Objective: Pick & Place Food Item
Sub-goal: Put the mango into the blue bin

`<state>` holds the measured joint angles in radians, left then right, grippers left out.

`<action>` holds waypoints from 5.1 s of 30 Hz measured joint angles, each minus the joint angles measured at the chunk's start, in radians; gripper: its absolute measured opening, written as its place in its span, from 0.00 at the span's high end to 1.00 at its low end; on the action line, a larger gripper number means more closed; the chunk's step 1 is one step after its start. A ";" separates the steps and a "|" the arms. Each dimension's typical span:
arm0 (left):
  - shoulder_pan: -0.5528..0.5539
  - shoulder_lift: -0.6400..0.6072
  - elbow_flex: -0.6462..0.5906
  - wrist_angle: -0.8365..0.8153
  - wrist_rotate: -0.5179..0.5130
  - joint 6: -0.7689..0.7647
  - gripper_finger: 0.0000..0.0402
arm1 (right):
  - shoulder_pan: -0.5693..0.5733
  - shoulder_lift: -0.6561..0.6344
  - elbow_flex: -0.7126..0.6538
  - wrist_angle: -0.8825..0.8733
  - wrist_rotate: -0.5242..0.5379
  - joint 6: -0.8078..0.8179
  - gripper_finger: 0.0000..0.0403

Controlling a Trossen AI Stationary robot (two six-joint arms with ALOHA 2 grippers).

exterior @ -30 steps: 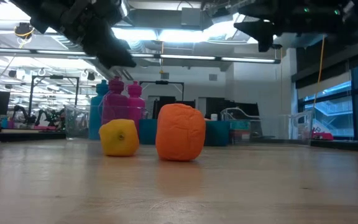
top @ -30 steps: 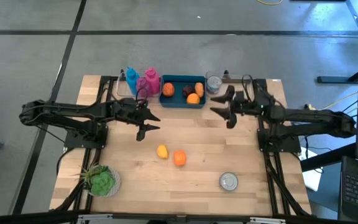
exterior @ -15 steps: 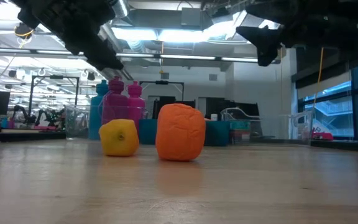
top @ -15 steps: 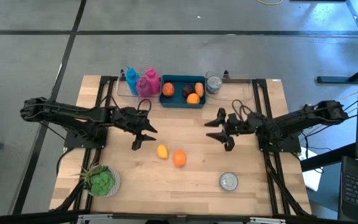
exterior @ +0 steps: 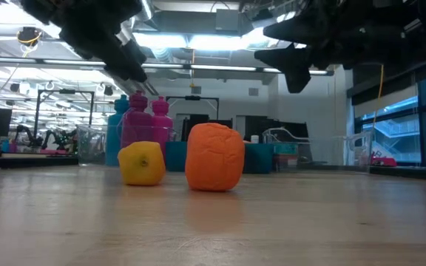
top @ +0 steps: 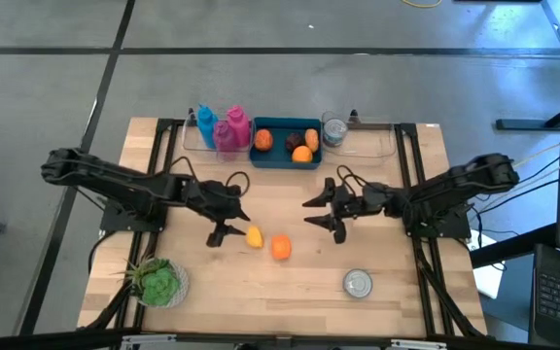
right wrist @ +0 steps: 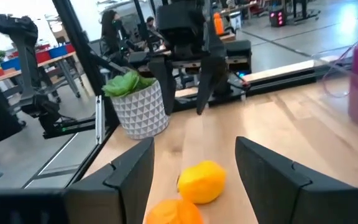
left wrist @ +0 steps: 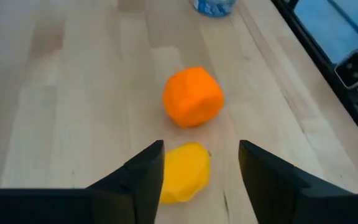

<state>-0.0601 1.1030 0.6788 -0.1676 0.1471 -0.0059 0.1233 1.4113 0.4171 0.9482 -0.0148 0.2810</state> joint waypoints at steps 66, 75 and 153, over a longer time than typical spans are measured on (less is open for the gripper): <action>-0.050 0.577 0.247 -0.124 -0.120 0.404 0.35 | 0.199 0.022 0.015 0.017 0.086 -0.027 0.44; -0.036 0.578 0.246 -0.132 -0.120 0.391 0.37 | 0.199 0.022 0.015 0.017 0.086 -0.026 0.44; -0.095 0.676 0.383 -0.407 -0.060 0.330 0.24 | 0.202 0.022 0.015 -0.002 0.076 -0.008 0.44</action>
<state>-0.1547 1.7786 1.0622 -0.5747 0.0871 0.3244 0.3252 1.4330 0.4316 0.9462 0.0608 0.2729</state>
